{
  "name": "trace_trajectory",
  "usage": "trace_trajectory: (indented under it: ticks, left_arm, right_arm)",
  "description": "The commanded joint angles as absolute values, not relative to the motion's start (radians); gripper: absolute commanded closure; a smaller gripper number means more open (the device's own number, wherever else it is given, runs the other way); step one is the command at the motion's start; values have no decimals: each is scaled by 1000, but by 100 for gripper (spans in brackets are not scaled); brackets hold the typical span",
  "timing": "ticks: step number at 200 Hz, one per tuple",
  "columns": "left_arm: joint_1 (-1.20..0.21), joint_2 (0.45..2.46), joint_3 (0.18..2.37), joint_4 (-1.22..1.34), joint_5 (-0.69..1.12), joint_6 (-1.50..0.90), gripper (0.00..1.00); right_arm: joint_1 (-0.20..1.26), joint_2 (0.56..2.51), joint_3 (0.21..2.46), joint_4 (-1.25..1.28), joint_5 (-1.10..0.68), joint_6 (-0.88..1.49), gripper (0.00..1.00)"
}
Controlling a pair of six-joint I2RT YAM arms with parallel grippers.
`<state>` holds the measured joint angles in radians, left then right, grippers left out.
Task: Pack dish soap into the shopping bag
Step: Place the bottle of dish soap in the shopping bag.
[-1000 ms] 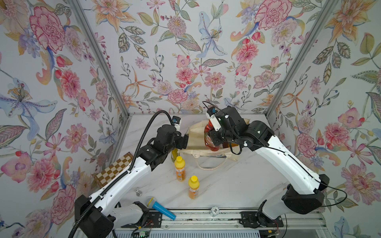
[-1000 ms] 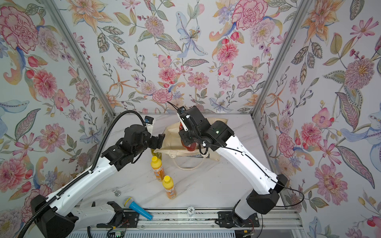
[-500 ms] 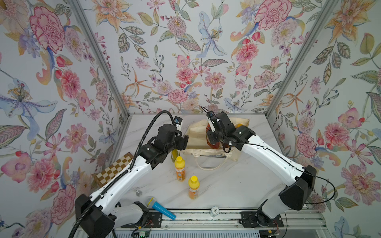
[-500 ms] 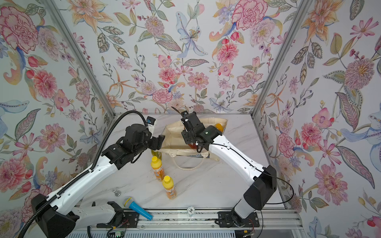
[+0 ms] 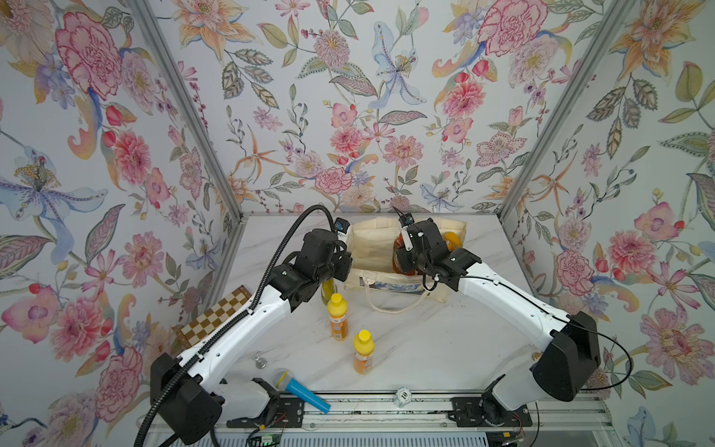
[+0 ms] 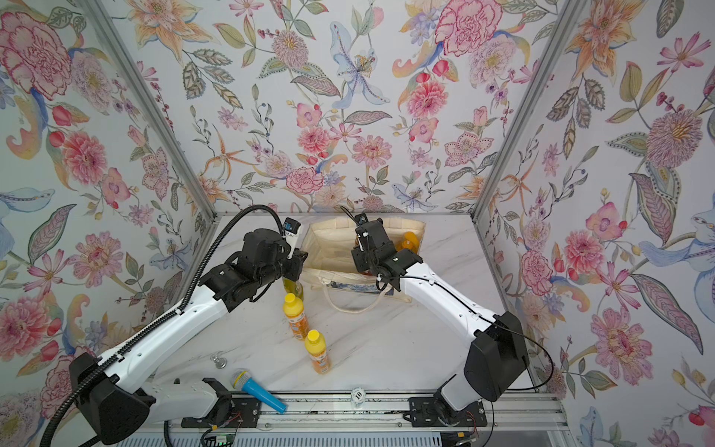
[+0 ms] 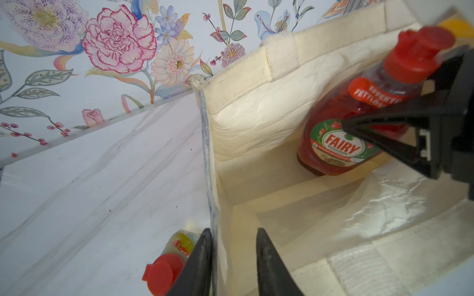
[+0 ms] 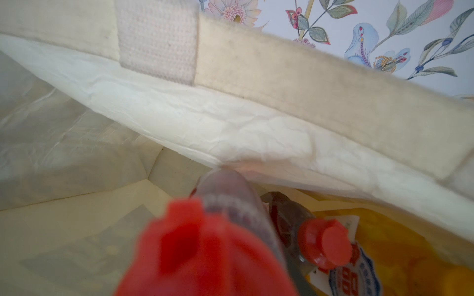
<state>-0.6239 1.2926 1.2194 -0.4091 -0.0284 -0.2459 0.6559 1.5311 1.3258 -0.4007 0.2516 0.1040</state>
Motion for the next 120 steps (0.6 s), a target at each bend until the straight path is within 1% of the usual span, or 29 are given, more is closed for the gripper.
trace_trajectory:
  ticks: [1,15,52,120]
  left_arm:
    - [-623,1311,1268,-413,-3,-244,82]
    - [-623,1317,1280,-416,0,-241,89]
    - [-623,1321,1289,-412,-8,-242,100]
    - [-623,1324,1301,-416,-19,-240,100]
  right_arm:
    - [622,1497,1318,-241,240,86,100]
    - [617,1505,1304,-225,237,84,100]
    - [600,1542,1291,-210,216,77,100]
    - [591,1597,1279,-205,201,80,100]
